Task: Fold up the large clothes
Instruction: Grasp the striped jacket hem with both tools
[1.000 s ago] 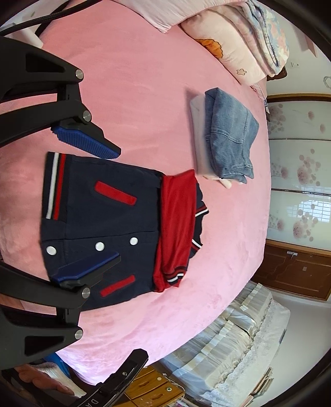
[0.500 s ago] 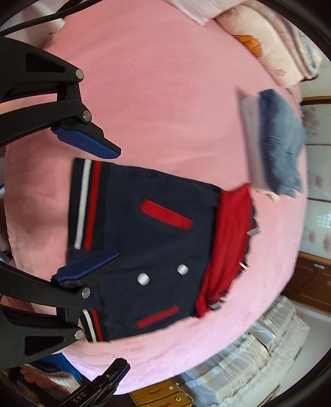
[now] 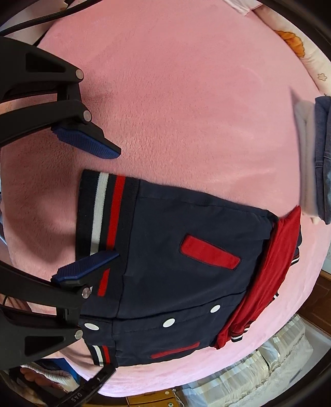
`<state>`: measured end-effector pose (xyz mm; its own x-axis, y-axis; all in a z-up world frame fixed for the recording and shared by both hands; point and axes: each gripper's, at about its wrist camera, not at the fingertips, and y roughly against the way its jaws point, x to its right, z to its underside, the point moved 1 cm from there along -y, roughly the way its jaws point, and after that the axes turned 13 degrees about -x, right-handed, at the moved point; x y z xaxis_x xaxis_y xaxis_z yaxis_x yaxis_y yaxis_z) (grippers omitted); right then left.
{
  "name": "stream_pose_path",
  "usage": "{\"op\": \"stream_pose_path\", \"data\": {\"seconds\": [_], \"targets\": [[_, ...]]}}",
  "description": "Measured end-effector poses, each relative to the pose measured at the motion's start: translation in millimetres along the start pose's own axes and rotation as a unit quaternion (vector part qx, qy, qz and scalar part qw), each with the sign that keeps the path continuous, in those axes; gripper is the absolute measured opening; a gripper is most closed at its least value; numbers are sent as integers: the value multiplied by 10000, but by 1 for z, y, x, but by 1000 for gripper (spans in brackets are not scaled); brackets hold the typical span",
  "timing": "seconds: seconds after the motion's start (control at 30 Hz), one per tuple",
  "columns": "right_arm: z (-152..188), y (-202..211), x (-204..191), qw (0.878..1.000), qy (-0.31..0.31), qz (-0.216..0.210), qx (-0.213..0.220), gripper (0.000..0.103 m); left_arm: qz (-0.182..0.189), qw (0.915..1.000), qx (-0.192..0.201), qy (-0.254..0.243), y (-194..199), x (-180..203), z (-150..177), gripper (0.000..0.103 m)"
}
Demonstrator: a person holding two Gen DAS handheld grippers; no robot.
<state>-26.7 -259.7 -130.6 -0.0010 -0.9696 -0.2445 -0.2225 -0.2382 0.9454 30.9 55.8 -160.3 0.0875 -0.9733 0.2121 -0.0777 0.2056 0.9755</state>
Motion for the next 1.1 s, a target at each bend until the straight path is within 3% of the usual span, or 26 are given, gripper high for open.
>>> {"op": "stream_pose_path", "data": {"seconds": [0.17,0.5,0.8,0.9,0.93,0.97,1.03,1.1], "targets": [[5,-6,10,9996,-175,-211,-82,42,359,9993,-34,13,-3,-11,-1,73],[4,-15,12,9982,-189,-573,-34,42,1285,9916,63,139,-8,-39,-6,73],[4,-27,5,9974,-45,-716,-44,42,1195,9921,103,-381,-13,-25,0,71],[5,-28,3,9974,9,-715,-40,41,1087,9922,75,-605,-16,-13,1,58],[5,-29,3,9973,12,-734,-41,41,1072,9922,74,-630,-16,-11,1,49],[5,-29,4,9969,8,-780,-46,35,1111,9916,40,-668,-17,-9,1,32],[5,-29,7,9964,-46,-849,-71,25,1361,9886,-86,-638,-20,-8,-1,13],[5,-29,9,9959,-106,-900,-78,16,1369,9890,-118,-541,-19,-8,1,10]]}}
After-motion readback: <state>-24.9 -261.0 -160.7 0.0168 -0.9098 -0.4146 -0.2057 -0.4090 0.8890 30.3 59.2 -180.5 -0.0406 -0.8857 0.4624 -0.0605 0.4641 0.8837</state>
